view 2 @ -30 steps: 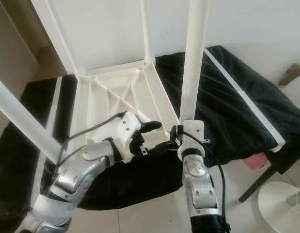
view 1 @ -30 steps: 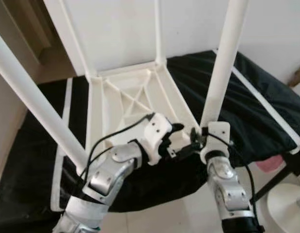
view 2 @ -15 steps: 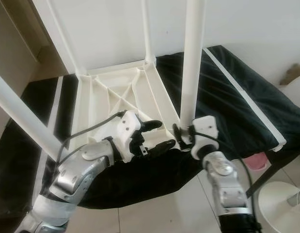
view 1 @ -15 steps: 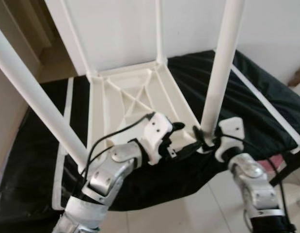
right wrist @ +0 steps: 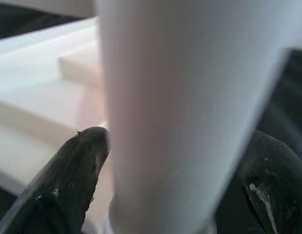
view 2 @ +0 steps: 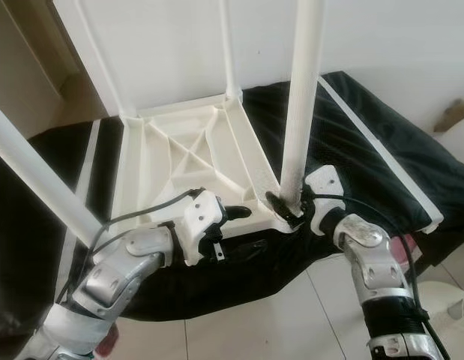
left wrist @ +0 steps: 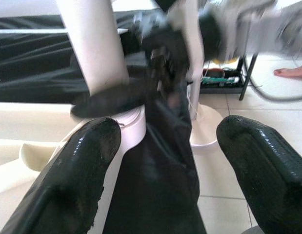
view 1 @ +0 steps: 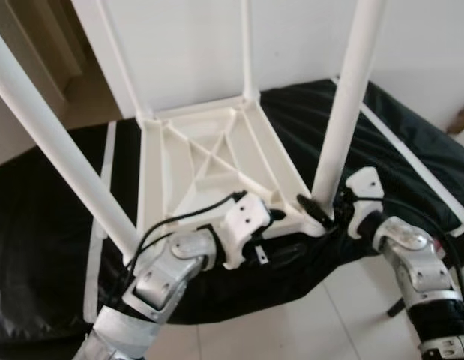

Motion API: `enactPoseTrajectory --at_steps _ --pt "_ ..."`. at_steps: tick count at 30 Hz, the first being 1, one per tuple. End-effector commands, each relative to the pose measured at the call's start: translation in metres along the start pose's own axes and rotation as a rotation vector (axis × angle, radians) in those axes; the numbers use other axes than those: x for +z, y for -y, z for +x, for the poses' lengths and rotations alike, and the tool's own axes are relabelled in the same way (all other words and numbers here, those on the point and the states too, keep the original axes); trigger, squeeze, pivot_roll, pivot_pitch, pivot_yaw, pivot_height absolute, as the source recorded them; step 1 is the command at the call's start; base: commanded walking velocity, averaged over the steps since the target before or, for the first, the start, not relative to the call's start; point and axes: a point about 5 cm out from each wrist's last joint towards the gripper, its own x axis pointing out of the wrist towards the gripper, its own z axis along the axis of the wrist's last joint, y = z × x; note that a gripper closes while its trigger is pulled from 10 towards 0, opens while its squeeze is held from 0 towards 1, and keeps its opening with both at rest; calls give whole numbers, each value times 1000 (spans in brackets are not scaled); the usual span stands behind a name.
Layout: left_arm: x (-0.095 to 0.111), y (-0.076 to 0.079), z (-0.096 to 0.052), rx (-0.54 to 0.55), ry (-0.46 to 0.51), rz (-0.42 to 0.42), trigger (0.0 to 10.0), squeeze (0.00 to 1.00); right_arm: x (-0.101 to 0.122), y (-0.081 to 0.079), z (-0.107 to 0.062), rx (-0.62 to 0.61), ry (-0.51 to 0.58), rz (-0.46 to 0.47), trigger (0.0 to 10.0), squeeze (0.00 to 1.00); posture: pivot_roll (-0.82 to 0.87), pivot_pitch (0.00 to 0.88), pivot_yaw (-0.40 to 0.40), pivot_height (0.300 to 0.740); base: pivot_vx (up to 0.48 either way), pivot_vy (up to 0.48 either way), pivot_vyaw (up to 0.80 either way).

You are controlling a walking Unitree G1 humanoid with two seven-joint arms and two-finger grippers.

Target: Building children table

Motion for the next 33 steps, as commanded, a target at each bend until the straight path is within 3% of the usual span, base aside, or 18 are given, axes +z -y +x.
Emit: enactPoseTrajectory --at_steps 1,8,9,10,11,12,13,26,27,33 --pt "-3 1 -2 6 -14 3 10000 0 1 -3 6 24 6 -15 10000 0 -65 0 101 740 0 0 0" --pt "-3 0 -2 13 -15 1 10000 0 3 -5 15 44 27 -18 10000 0 -65 0 101 740 0 0 0" --pt "-3 0 -2 13 -15 3 10000 0 5 -4 19 42 41 -32 7922 0 -53 0 92 740 0 0 0" --pt "-3 0 -2 14 -16 6 10000 0 7 -2 22 32 53 -40 4980 0 -53 0 92 740 0 0 0" --pt "-3 0 -2 14 -16 6 10000 0 7 -2 22 32 53 -40 4980 0 -53 0 92 740 0 0 0" --pt "-3 1 -2 15 -16 9 10000 0 8 0 23 23 64 -37 157 0 -46 0 86 740 0 0 0" --pt "-3 1 -3 15 -15 10 10000 0 8 0 23 30 65 -42 0 0 -46 0 86 740 0 0 0" --pt "-4 2 -4 26 -12 4 10000 0 -18 -5 6 22 -26 -26 0 0 -53 0 82 740 0 0 0" --pt "-4 2 -4 24 -11 4 10000 0 -20 -6 5 -10 -45 -32 10000 0 -57 0 81 740 0 0 0" --pt "-4 2 -3 25 -10 4 10000 0 -24 -4 5 -164 -65 -14 10000 0 -56 0 79 740 0 0 0"
